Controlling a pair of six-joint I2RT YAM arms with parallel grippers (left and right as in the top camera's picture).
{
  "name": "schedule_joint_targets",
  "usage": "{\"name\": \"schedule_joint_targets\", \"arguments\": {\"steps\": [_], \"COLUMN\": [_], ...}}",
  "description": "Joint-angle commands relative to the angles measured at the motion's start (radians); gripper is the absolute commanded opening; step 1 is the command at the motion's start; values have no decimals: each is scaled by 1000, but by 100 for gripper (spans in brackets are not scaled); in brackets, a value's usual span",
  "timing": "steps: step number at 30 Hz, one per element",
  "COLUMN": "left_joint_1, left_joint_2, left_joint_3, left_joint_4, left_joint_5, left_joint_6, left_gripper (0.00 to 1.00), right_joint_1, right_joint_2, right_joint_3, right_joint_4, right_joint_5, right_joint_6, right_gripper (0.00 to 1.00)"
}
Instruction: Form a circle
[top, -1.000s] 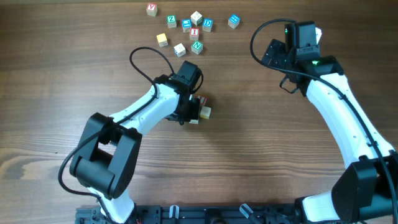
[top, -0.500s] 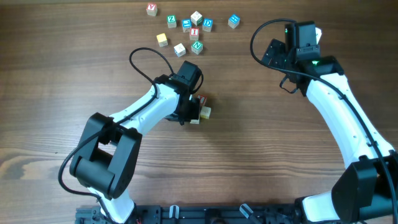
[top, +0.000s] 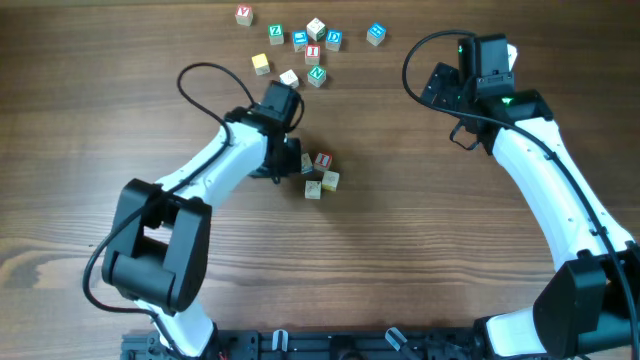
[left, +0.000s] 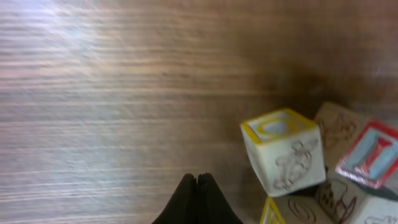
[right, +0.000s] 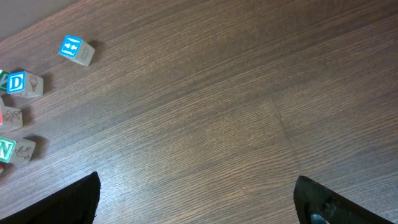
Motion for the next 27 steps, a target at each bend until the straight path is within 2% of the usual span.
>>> {"name": "schedule_joint_targets", "arguments": {"steps": [1, 11, 22, 27], "left_joint_1": [25, 40, 39, 32], "left_joint_2": [3, 7, 40, 45], "left_joint_3": [16, 16, 13, 12], "left_joint_4": [-2, 263, 260, 253], "left_joint_5": [-18, -16, 5, 66], "left_joint_6": [-1, -2, -2, -2], "left_gripper": [4, 5, 5, 4], "right_joint_1": [0, 0, 0, 0], "right_joint_2": [3, 3, 3, 3], "right_joint_3": [2, 2, 2, 2], "right_joint_4": [2, 2, 2, 2], "right_joint_5": [14, 14, 14, 14], "right_joint_6": [-12, -11, -12, -11], "right_gripper": [100, 100, 100, 100]}}
